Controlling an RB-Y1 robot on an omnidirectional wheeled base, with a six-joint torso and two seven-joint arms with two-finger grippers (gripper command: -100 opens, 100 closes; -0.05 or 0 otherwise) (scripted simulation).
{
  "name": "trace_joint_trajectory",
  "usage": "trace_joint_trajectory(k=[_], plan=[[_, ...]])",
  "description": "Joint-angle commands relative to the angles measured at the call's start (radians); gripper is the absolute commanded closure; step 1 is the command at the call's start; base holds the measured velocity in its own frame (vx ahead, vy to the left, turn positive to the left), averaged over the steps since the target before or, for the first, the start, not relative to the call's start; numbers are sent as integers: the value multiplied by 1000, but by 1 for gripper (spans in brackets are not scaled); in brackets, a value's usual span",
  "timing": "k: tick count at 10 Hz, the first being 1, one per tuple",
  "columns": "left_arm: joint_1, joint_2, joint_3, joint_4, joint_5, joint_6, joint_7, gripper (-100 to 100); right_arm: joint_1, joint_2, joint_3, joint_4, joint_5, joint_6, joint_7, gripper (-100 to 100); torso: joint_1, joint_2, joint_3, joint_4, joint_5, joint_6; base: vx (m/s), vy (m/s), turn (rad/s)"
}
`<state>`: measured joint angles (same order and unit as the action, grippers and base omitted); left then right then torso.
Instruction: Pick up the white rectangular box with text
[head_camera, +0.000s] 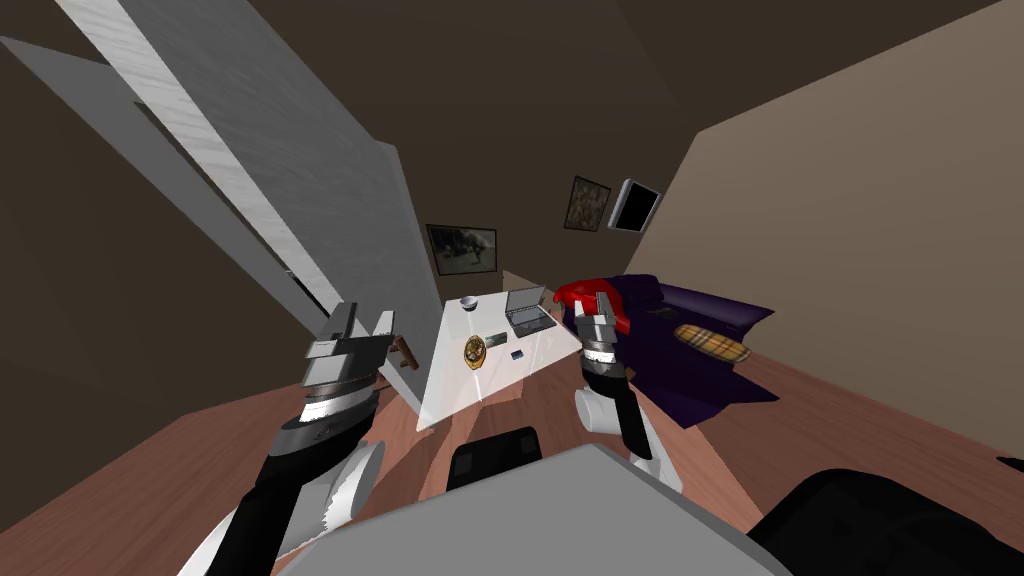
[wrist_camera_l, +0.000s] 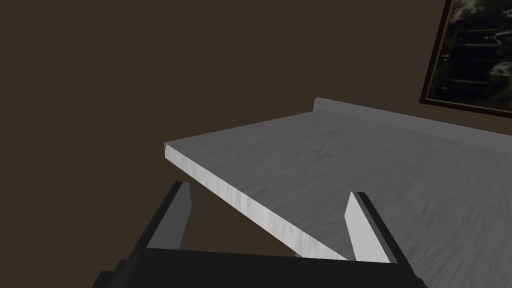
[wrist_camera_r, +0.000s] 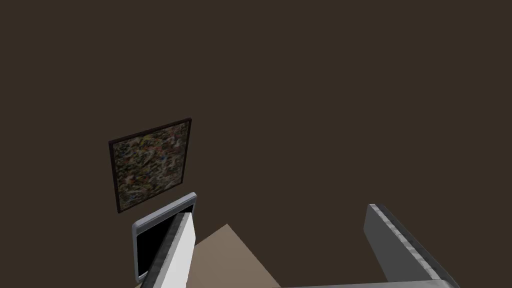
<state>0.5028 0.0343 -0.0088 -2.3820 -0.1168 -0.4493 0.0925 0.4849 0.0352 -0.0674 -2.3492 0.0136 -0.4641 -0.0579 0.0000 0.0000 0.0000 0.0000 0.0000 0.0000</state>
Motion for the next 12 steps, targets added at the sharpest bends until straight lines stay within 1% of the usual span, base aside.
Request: trace_joint_trajectory(k=[1, 3, 5, 6, 7, 8, 10, 11, 12], plan=[[0, 0, 0, 0, 0, 0, 0, 0, -1, -38, 6, 16, 14, -1, 5, -100, 0, 0, 0, 0, 0, 0, -56, -25, 49], [0, 0, 0, 0, 0, 0, 0, 0, -4, -98, 21, 54, 46, -2, 15, -100, -3, 8, 4, 2, -1, 0, -159, -61, 91], [0, 0, 0, 0, 0, 0, 0, 0, -8, -155, 43, 110, 93, -5, 29, -100, -5, 11, 6, 2, -1, 0, -176, -65, 126], [0, 0, 0, 0, 0, 0, 0, 0, -8, -165, 43, 110, 93, -5, 29, -100, -5, 12, 7, 3, -1, 0, -131, -56, 56], [0, 0, 0, 0, 0, 0, 0, 0, -10, -201, 55, 145, 122, -7, 37, -100, -5, 10, 6, 2, -1, 0, -89, -42, 115], [0, 0, 0, 0, 0, 0, 0, 0, -10, -201, 55, 145, 122, -7, 37, -100, -4, 7, 4, 2, -1, 0, -61, -30, 70], [0, 0, 0, 0, 0, 0, 0, 0, -14, -270, 82, 219, 185, -11, 53, -100, -3, 6, 3, 1, -1, 0, -126, -40, 178], [0, 0, 0, 0, 0, 0, 0, 0, -14, -274, 82, 228, 185, -11, 53, -100, -4, 9, 5, 2, -1, 0, -113, -34, 108], [0, 0, 0, 0, 0, 0, 0, 0, -16, -312, 97, 275, 220, -14, 62, -100, -3, 7, 5, 2, -1, 0, -94, -30, 163]])
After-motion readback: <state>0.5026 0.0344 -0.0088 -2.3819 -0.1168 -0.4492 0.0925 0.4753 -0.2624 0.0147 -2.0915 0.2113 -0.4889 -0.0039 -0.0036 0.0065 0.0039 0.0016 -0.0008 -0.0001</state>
